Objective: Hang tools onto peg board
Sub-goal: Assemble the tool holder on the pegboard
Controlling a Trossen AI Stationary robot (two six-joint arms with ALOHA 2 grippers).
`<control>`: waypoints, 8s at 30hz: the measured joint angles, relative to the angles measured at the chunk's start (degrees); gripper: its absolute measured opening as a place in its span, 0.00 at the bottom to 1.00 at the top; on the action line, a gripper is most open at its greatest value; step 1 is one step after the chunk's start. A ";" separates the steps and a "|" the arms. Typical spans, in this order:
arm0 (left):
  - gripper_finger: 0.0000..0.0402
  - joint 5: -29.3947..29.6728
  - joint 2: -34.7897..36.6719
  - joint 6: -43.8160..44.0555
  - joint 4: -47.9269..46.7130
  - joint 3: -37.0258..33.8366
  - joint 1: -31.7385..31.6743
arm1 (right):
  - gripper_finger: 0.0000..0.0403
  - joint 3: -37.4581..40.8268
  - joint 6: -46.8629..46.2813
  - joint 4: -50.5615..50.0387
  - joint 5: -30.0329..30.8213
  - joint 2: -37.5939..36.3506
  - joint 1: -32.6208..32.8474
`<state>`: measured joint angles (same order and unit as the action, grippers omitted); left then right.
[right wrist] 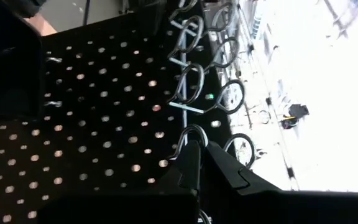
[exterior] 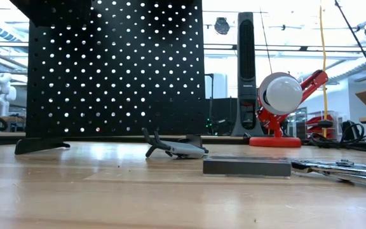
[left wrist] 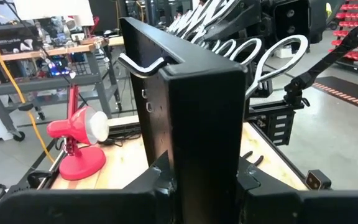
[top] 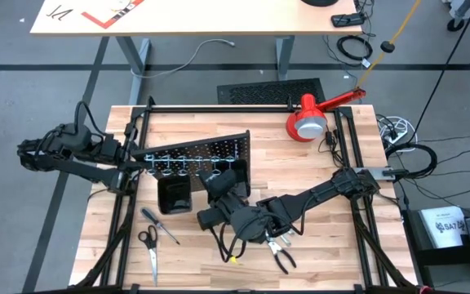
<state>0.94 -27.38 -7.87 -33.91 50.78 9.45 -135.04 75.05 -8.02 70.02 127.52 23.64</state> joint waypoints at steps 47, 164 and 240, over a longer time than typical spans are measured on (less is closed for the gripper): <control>0.18 -1.75 0.00 -2.94 -0.71 0.07 -0.15 | 0.00 0.09 8.03 0.75 -3.99 -2.92 -2.91; 0.16 -1.79 -0.02 2.51 1.88 -0.37 -0.02 | 0.48 0.20 -25.90 -11.85 5.57 -1.78 -1.07; 0.16 -0.79 0.04 3.47 2.07 -0.48 -0.09 | 0.04 0.04 -80.89 -19.40 19.35 0.07 -3.24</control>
<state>0.14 -27.33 -4.40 -31.84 50.30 9.37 -135.00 -5.84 -27.42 89.37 127.59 20.40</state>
